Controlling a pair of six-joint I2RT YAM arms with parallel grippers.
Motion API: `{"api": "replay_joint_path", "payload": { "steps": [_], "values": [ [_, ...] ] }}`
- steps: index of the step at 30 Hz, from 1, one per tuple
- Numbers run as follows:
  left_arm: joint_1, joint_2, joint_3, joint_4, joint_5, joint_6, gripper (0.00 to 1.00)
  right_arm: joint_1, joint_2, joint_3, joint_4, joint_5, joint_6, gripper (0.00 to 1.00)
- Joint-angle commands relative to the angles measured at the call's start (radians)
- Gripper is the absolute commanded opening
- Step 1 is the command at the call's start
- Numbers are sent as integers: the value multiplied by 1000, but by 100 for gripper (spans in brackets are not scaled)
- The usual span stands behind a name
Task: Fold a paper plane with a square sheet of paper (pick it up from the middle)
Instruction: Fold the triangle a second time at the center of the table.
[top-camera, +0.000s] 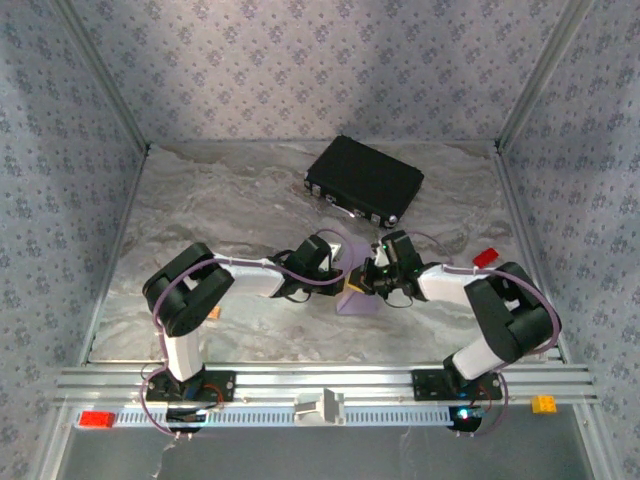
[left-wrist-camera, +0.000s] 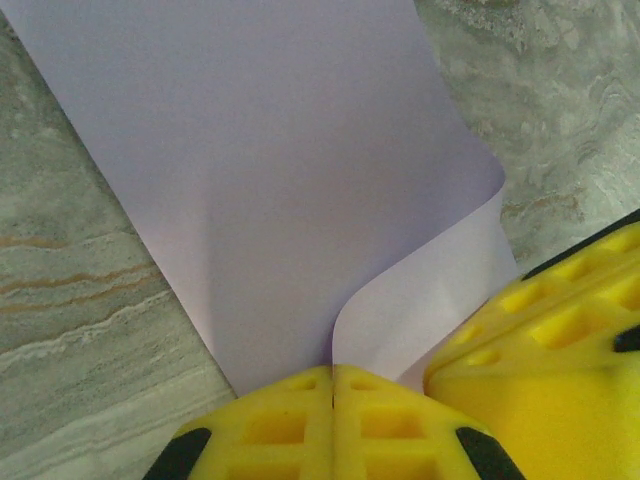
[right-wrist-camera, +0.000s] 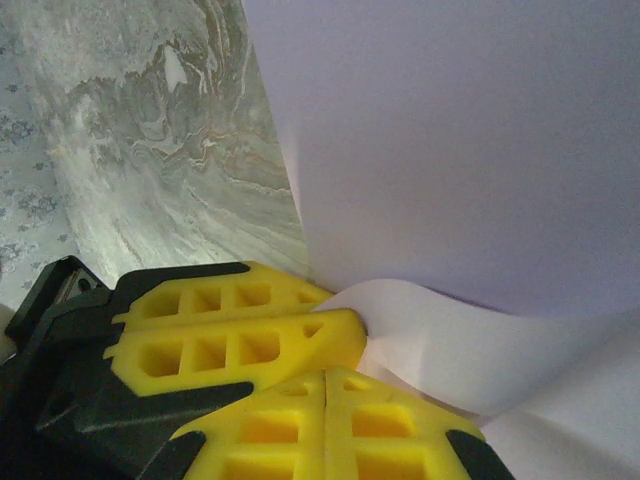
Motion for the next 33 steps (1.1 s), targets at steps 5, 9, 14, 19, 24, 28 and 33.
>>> {"api": "replay_joint_path", "payload": {
  "steps": [5,9,14,19,24,28,33],
  "values": [
    [6,30,12,-15,9,-1,0,-8,30,-32,10,7,-3,2],
    [7,33,14,-19,11,2,0,-26,41,-75,15,16,-13,2],
    [7,36,15,-27,13,6,0,-42,41,-92,32,5,-10,2],
    [6,34,13,-30,12,5,0,-46,-4,-49,-1,-4,-11,3],
    [7,29,13,-35,11,6,0,-78,7,0,-16,-19,-38,3],
    [6,25,8,-36,9,7,0,-104,48,-10,-12,-20,-53,3],
    [6,24,2,-31,7,5,0,-129,78,-60,-27,10,-72,3]
  ]
}}
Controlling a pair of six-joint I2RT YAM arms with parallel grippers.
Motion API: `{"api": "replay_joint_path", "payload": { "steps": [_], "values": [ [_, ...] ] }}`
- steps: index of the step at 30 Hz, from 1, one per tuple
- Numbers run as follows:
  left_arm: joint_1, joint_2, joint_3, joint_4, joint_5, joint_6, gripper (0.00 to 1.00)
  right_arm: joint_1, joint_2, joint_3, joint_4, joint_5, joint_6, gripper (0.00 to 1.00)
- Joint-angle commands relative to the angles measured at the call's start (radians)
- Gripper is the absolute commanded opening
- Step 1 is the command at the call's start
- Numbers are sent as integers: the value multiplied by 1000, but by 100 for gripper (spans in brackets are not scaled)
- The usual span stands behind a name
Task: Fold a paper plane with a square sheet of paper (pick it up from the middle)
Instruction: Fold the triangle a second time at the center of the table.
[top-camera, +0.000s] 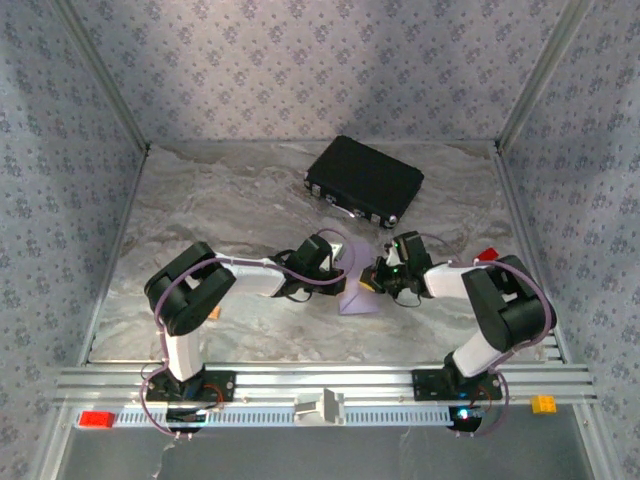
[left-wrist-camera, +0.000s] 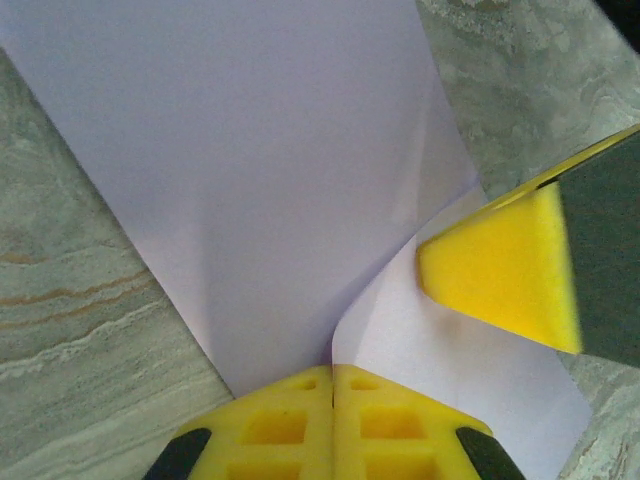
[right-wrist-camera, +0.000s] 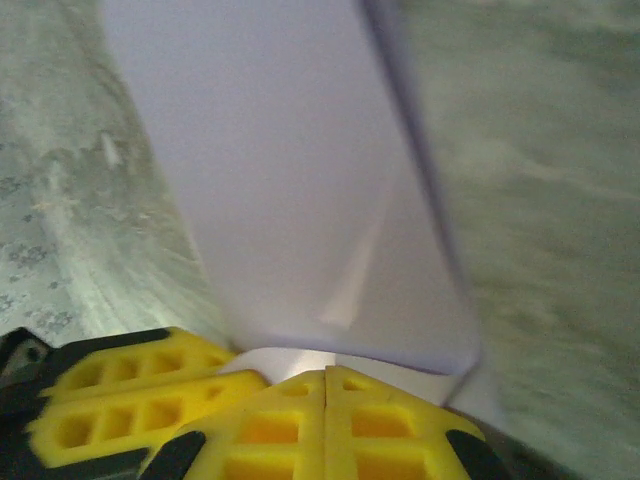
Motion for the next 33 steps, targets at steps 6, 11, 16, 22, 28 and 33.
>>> {"api": "replay_joint_path", "payload": {
  "steps": [6,11,16,22,28,33],
  "values": [
    [7,14,-6,-45,-6,4,0,-17,3,-12,-46,-10,-23,3],
    [7,14,-5,-47,-8,5,0,-38,-34,61,-103,-22,-65,4],
    [6,16,-3,-48,-6,6,0,-79,17,59,-91,-26,-77,4],
    [5,16,-6,-46,-7,5,0,-109,66,-7,-45,-3,-71,3],
    [6,17,-6,-46,-7,8,0,-140,55,-7,-22,-12,-70,4],
    [7,17,-6,-47,-7,6,0,-173,29,13,1,-37,-70,5]
  ]
}}
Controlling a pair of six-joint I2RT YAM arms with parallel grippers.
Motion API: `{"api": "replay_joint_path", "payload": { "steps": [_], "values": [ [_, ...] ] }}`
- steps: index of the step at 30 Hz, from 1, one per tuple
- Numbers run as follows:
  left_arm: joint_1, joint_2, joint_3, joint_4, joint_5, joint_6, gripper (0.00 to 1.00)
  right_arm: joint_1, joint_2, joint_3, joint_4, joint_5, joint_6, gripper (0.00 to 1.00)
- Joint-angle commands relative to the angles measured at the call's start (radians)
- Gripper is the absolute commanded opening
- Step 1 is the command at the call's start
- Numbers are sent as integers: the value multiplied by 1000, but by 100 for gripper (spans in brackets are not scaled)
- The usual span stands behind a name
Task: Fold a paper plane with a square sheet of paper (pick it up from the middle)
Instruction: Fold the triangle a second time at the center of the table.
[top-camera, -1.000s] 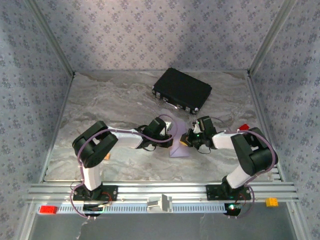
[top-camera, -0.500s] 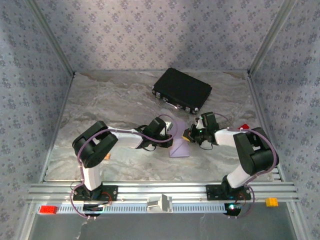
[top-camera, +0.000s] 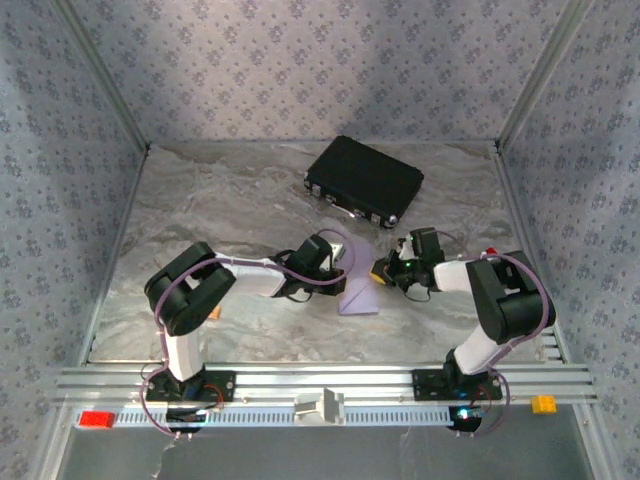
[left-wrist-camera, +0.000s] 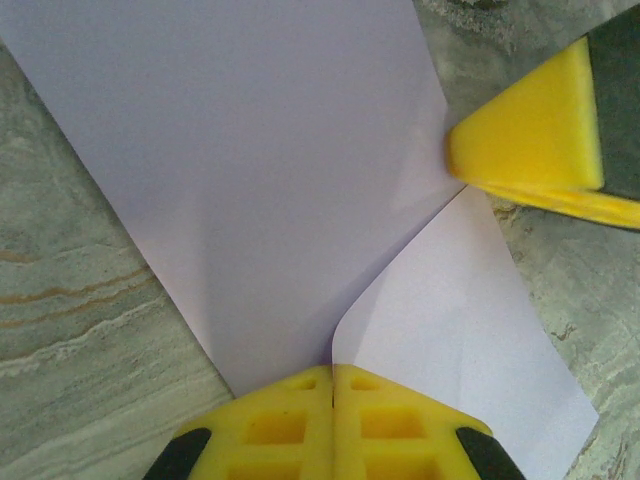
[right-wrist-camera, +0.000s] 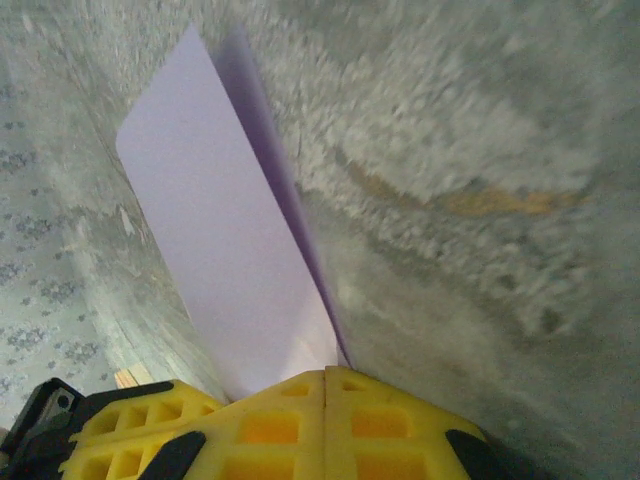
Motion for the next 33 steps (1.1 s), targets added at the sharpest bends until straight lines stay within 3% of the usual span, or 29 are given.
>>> {"api": "replay_joint_path", "payload": {
  "steps": [1,7,18,33],
  "values": [
    [7,17,-6,-45,-7,5,0,-29,-16,2,-15,18,-11,6],
    [8,17,-6,-44,-5,6,0,11,-93,34,-46,1,-20,7],
    [8,19,-7,-42,-3,5,0,171,-44,-8,-10,20,37,7],
    [12,-5,16,-61,-8,-9,1,160,1,-73,-41,80,15,5]
  ]
}}
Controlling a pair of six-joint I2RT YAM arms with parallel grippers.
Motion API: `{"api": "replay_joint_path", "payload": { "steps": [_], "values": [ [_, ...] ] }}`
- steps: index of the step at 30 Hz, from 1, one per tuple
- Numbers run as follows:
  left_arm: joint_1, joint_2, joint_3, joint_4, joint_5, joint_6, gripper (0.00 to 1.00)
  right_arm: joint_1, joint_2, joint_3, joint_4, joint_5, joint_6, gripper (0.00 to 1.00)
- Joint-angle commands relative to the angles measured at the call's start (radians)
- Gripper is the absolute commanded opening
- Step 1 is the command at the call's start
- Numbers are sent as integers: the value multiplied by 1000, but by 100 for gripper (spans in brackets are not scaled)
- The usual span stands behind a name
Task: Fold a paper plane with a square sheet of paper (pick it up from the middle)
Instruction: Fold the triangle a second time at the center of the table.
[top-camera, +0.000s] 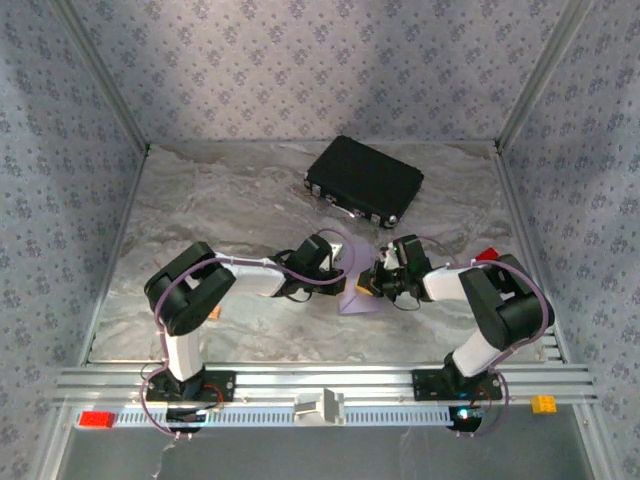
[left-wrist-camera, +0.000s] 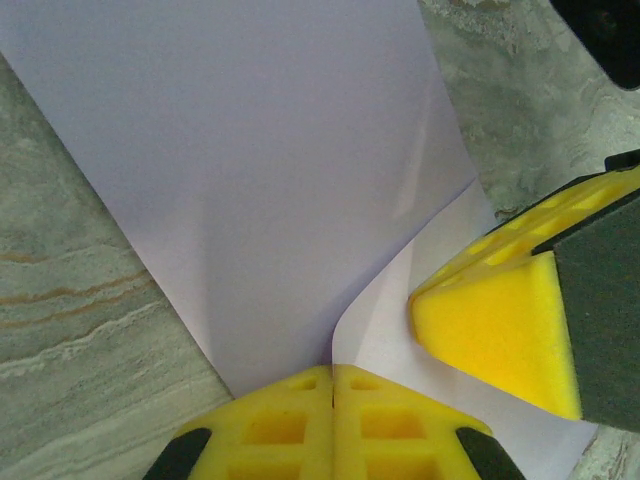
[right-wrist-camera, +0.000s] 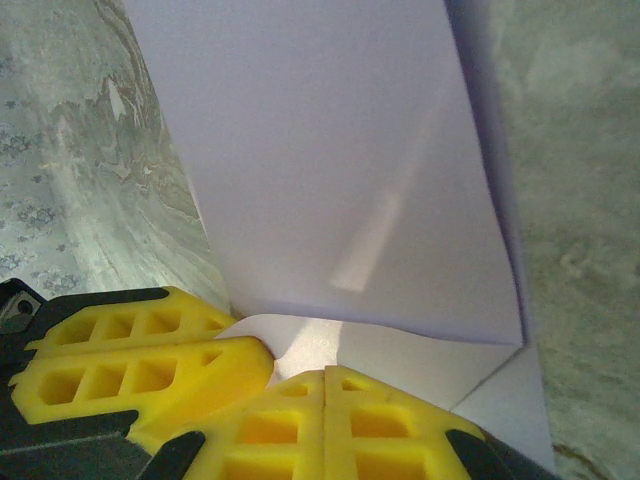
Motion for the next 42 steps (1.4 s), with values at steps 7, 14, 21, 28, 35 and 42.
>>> {"api": "replay_joint_path", "payload": {
  "steps": [7,14,21,28,35,42],
  "values": [
    [12,-116,36,-132,-64,-33,26,-7,24,-29,-84,69,-10,5],
    [12,-203,29,-160,-33,-60,24,-9,24,-28,-85,71,-6,5],
    [-14,-120,87,-139,190,-92,7,-12,21,-28,-88,71,-7,5],
    [-48,-24,116,-127,272,-121,5,-13,20,-28,-87,72,-5,5],
    [-54,27,132,-122,281,-125,5,-14,16,-31,-86,74,-4,5],
    [-56,48,126,-149,258,-111,5,-13,15,-31,-86,72,-5,5]
  ]
}}
